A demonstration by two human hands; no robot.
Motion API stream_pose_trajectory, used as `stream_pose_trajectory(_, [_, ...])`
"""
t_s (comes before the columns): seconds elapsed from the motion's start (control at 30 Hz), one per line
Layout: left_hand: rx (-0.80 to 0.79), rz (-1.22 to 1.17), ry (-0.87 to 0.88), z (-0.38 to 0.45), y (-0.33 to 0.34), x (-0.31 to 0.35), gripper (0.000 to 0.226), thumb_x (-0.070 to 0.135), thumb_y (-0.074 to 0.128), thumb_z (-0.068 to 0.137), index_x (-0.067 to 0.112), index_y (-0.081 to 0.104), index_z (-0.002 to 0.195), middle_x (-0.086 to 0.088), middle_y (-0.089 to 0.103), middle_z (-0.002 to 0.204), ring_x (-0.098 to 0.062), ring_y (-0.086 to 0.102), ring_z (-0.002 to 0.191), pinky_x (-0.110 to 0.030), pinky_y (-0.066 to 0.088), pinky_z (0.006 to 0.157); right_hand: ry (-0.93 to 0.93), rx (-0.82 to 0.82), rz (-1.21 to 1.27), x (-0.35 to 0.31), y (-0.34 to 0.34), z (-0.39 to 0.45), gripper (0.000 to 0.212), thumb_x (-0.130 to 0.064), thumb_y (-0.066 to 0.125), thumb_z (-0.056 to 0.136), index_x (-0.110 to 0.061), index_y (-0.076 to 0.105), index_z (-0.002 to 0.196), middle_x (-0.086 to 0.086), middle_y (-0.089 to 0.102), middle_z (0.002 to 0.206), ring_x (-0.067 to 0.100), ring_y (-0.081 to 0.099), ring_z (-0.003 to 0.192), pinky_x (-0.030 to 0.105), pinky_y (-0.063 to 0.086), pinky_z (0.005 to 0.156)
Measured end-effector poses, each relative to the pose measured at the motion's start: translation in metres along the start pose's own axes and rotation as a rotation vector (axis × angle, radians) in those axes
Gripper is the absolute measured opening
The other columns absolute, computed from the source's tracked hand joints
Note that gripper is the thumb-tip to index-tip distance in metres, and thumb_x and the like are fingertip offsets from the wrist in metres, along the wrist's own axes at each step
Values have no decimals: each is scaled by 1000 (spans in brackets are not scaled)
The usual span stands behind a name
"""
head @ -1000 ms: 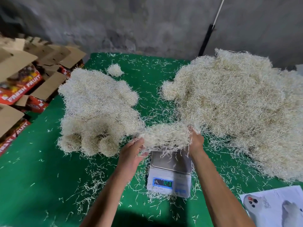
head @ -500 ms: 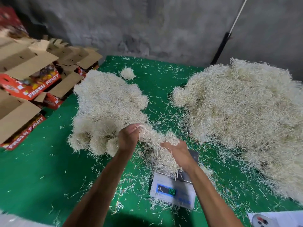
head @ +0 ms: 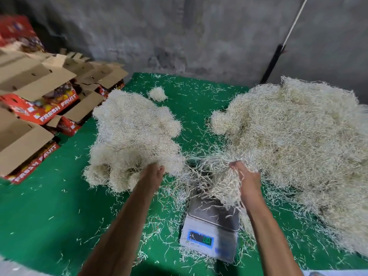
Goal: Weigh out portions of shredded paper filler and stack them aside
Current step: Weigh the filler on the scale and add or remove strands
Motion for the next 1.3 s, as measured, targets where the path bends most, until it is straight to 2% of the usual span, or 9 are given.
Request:
stream_pose_trajectory(0.2, [262, 14, 5, 15, -22, -2, 30, 8, 46, 104, -5, 61, 127, -11, 68, 99, -9, 54, 61, -23, 45, 54, -18, 117, -58, -13, -45, 15, 93, -74, 70, 51, -8, 57, 115, -4, 39, 66, 8, 26, 63, 44, 44, 84])
stream_pose_trajectory(0.3, [138, 377, 366, 3, -2, 15, 36, -1, 40, 102, 7, 61, 130, -5, 61, 114, -7, 47, 58, -21, 43, 45, -6, 93, -68, -3, -46, 18, 108, -71, 71, 56, -2, 49, 136, 10, 65, 118, 25, 58, 104, 56, 28, 118])
stream_pose_trajectory(0.4, [-69, 598, 529, -8, 40, 16, 33, 2, 37, 103, 2, 70, 110, -15, 65, 104, -18, 56, 71, -31, 49, 58, -21, 86, -30, 1, -39, 17, 129, -72, 69, 50, -1, 37, 152, 12, 41, 158, 26, 40, 141, 55, 21, 118])
stream_pose_trajectory(0.6, [-252, 698, 634, -37, 100, 26, 41, 54, 68, 88, 15, 67, 100, 6, 59, 98, -6, 54, 85, -13, 44, 68, -28, 11, 56, -7, -26, 6, 102, -68, 70, 55, -10, 55, 138, 13, 36, 160, 21, 39, 140, 53, 22, 117])
stream_pose_trajectory(0.7, [-141, 464, 295, 0, 83, 9, 24, 18, 69, 94, -5, 66, 90, -12, 69, 80, -5, 49, 51, -15, 39, 43, -78, 84, 173, -18, -42, 5, 39, -55, 68, 69, -28, 71, 98, 14, 42, 158, 17, 40, 134, 49, 21, 115])
stream_pose_trajectory(0.83, [-218, 555, 8, 31, 45, -37, 15, 2, 59, 98, -4, 63, 112, -14, 63, 89, -13, 54, 63, -17, 49, 48, -72, 179, 180, -15, -64, 6, 24, -53, 59, 78, -36, 75, 79, 11, 36, 162, 22, 34, 146, 58, 10, 122])
stream_pose_trajectory(1.03, [-250, 782, 375, 23, 59, -28, 22, 17, 66, 98, -3, 62, 107, -14, 58, 107, -7, 59, 84, -24, 55, 79, -10, 229, 328, 11, -70, 9, 22, -53, 66, 81, -34, 76, 79, 6, 59, 133, 23, 50, 123, 49, 35, 111])
stream_pose_trajectory(1.17, [-195, 646, 423, 14, 62, -17, 43, 40, 51, 105, 21, 50, 66, 0, 47, 60, -6, 37, 44, -21, 34, 40, -3, 296, 301, 3, -92, 12, 15, -44, 59, 93, -35, 70, 90, 9, 37, 162, 30, 27, 151, 57, 13, 123])
stream_pose_trajectory(1.3, [-395, 844, 518, 1, 106, -20, 38, 31, 50, 105, 17, 44, 70, 2, 40, 57, -13, 32, 47, -20, 29, 49, 1, 299, 262, 4, -104, 25, 27, -45, 56, 97, -28, 71, 111, 7, 29, 166, 29, 22, 154, 54, 13, 123])
Point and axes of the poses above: each hand's wrist, its own z-axis towards the middle knuckle, its own y-axis out of the palm, x = y × z, the point moved 9 cm from there along z, towards the middle knuckle
